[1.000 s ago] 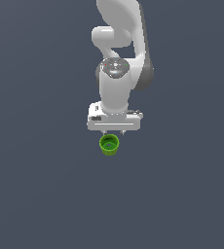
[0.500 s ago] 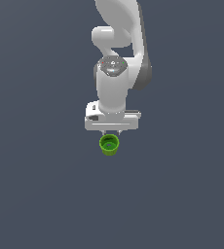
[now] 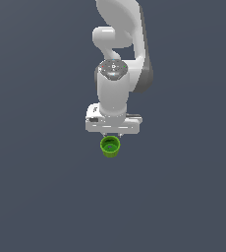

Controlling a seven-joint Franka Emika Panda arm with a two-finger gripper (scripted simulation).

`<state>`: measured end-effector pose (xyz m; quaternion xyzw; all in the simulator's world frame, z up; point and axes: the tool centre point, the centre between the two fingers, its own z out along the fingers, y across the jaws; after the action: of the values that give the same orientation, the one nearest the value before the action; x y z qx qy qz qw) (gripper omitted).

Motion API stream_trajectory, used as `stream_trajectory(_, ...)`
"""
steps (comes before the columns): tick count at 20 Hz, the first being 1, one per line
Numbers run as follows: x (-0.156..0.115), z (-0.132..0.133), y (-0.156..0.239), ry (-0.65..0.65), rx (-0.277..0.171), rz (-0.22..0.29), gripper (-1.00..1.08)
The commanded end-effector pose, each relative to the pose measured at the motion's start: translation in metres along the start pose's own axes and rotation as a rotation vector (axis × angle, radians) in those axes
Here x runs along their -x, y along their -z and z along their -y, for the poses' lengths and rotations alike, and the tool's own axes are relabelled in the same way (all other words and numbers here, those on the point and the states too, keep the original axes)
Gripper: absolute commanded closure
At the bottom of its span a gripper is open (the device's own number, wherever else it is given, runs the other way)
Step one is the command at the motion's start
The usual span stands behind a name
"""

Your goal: Pick up the object and move it to a goal position.

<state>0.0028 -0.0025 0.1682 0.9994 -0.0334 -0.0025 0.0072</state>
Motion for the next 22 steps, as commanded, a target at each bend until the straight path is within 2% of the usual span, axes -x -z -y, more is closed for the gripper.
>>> stream_trajectory(1,-0.001,0.000,-0.002,-0.043,-0.001,0.002,-0.20)
stream_trajectory(22,-0.016,0.001,-0.034,-0.605,-0.005,0.019,-0.20)
